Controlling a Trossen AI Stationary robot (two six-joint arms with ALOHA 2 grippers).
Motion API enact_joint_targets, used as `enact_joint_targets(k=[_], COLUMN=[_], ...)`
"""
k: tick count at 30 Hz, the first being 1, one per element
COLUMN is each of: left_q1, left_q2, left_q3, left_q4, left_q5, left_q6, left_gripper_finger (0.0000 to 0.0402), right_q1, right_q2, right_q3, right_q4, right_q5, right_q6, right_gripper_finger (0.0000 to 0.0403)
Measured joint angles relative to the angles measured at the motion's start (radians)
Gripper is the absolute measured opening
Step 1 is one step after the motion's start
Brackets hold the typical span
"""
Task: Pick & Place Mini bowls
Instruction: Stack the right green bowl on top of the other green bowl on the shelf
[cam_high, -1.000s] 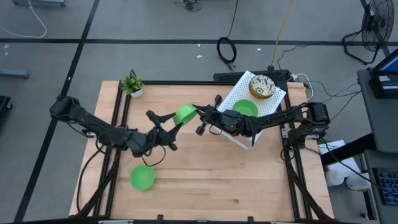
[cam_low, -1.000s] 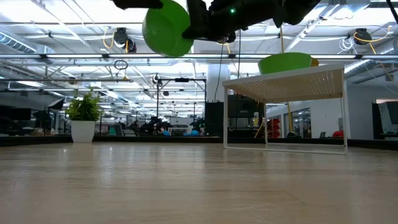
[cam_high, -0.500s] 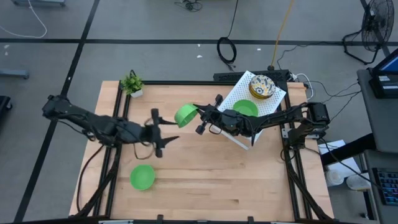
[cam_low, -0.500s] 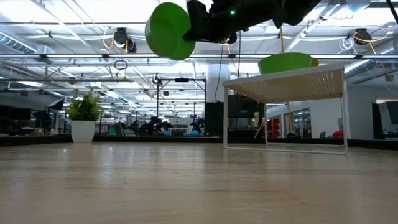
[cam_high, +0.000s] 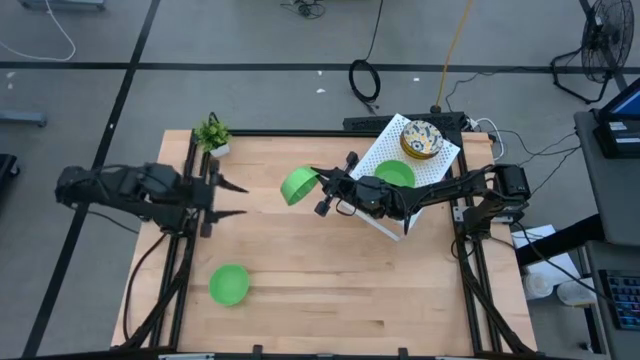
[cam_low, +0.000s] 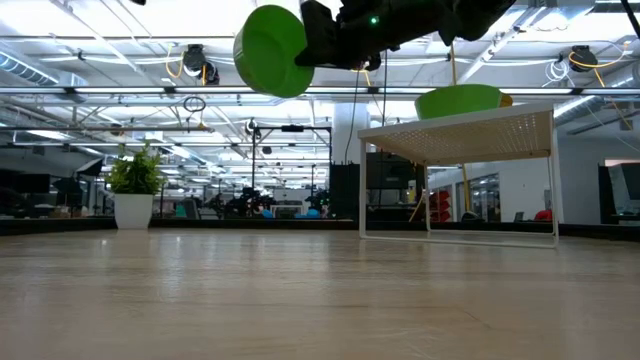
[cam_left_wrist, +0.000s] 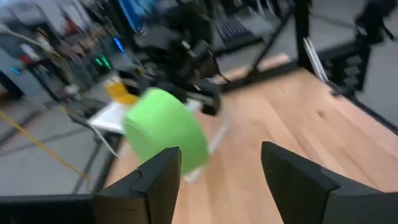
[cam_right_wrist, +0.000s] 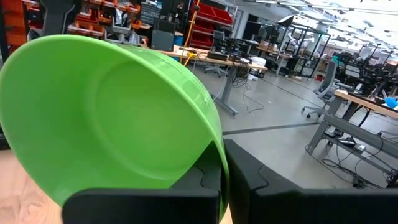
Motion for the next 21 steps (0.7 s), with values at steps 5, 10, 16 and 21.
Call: enact_joint_targets(k=[5,10,16,21], left_q1=[0.077,0.169,0.228,0.243], left_q2=[-0.171,-0.276,-0.313,-0.327], left_q3=[-0.108,-0.187,-0.258,-0.364], left_q4=[0.133,0.168,0.189,0.253], left_q5=[0.002,0.0,0.153,0.176], left_q6=[-0.024,-0.084,-0.105,-0.117], left_gripper_finger=[0.0223,0.0223,0.0223,0.0223], right_q1=[0.0,0.0,0.0,0.0], right_q2=[0.0,0.0,0.0,0.0], right_q3=[0.0,0.0,0.0,0.0], right_q4=[0.001,0.001,0.001,0.001], right_q5=[0.0,0.0,0.001,0.001], right_q6=[0.0,0.006,0.008,0.006], right_gripper_finger=[0.0,0.0,0.0,0.0])
